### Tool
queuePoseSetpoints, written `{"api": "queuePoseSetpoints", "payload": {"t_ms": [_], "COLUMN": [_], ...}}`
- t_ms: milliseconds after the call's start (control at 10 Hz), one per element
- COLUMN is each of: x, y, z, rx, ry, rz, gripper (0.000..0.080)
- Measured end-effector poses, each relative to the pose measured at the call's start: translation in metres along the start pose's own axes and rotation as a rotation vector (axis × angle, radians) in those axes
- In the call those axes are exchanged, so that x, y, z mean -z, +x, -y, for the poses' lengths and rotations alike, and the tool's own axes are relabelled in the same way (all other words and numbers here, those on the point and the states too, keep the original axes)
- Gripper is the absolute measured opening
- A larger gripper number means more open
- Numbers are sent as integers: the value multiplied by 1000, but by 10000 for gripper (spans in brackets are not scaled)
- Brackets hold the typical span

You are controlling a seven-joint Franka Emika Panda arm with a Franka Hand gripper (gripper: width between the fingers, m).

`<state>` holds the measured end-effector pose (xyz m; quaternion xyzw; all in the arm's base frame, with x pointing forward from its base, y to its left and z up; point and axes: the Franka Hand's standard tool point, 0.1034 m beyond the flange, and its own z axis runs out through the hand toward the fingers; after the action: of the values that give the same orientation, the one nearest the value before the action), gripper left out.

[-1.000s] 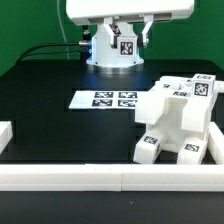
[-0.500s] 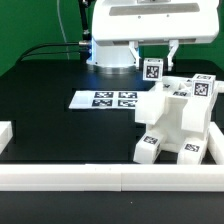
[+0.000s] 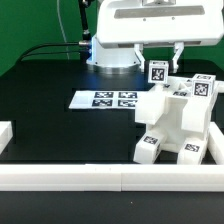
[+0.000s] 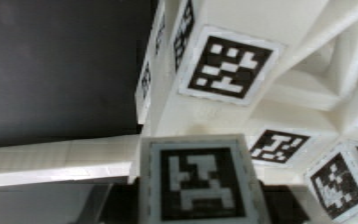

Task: Assemble chair

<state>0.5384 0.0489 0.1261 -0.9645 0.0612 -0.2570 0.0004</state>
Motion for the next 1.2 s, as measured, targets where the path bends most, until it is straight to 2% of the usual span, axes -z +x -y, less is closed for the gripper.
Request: {"api": "queuePoseSetpoints", "payload": {"t_ms": [300,600,1200], "x": [-6,-9,-10], "y": [3,-1,0], "z": [0,-1,-2], "rx": [2,4,6], "ry": [-4,-8,-12], "rz": [-3,4,-8], "gripper": [284,284,284]}}
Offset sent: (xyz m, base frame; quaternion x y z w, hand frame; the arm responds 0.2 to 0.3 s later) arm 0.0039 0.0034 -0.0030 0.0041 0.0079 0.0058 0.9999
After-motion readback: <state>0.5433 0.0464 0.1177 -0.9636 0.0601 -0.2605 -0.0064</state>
